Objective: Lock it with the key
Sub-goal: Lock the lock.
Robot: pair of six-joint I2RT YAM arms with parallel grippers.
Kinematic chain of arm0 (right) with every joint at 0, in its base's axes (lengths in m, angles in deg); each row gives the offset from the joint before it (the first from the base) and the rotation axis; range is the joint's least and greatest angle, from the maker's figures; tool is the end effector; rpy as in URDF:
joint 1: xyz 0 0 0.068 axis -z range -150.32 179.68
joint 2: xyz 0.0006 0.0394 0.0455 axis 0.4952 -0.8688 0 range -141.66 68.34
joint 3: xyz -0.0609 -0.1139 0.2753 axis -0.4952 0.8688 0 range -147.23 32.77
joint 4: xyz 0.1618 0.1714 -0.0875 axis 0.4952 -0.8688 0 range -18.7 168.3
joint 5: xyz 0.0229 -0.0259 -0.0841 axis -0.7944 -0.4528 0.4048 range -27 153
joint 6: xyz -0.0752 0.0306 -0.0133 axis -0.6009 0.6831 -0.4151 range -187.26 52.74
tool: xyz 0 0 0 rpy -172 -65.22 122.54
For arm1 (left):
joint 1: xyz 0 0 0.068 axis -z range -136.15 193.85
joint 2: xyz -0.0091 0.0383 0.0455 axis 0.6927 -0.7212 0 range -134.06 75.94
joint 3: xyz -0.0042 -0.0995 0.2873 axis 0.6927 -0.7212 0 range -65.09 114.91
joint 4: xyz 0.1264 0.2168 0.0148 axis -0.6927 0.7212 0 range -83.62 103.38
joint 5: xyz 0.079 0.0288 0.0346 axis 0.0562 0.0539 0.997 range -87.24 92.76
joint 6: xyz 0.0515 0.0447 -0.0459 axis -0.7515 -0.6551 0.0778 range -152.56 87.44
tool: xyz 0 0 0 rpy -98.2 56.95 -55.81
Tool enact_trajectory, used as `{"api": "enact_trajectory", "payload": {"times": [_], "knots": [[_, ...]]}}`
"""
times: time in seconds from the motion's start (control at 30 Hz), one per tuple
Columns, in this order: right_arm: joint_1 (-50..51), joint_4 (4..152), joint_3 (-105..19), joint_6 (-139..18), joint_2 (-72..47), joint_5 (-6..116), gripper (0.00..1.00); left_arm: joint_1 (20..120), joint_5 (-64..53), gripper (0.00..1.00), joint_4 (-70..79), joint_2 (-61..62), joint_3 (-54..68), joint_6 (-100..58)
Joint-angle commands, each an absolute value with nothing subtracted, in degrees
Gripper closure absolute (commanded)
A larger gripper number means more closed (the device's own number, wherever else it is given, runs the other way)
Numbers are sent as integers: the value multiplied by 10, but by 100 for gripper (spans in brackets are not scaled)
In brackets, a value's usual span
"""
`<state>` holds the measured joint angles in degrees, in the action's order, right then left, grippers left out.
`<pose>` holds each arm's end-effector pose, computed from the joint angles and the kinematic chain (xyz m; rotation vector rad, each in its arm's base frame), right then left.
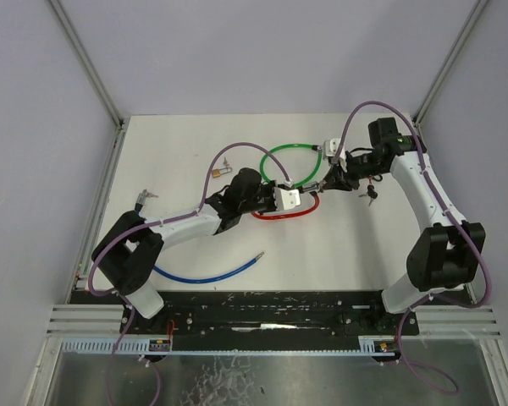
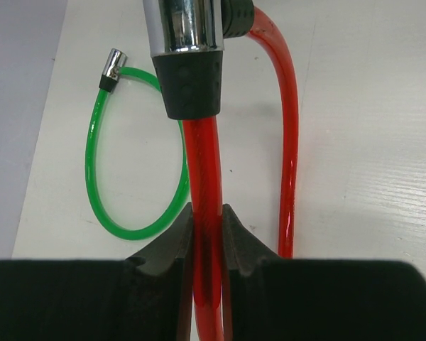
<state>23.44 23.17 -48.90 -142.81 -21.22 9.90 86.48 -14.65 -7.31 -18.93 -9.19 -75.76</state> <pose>0.3031 0.0909 0.3327 -1.6259 1.4778 0.5991 0.2750 -0.2824 0.2472 1.4991 1.3283 -0.2990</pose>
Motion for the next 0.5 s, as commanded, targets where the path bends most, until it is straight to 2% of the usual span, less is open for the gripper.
{"api": "enact_trajectory", "payload": {"times": [0.0,0.07,0.17,0.33,0.47], "knots": [[221,180,-530,-1374,-237,75,90,870,-165,100,-35,-190,-87,-750],[221,171,-535,-1374,-241,74,90,870,-165,100,-35,-190,-87,-750],[220,171,-497,-1478,-214,68,92,871,-165,100,-35,-190,-88,-750],[213,354,-333,-1593,-81,77,92,870,-166,100,-33,-191,-86,-751],[210,434,-249,-1745,-15,86,92,870,-168,100,-30,-194,-82,-751]]}}
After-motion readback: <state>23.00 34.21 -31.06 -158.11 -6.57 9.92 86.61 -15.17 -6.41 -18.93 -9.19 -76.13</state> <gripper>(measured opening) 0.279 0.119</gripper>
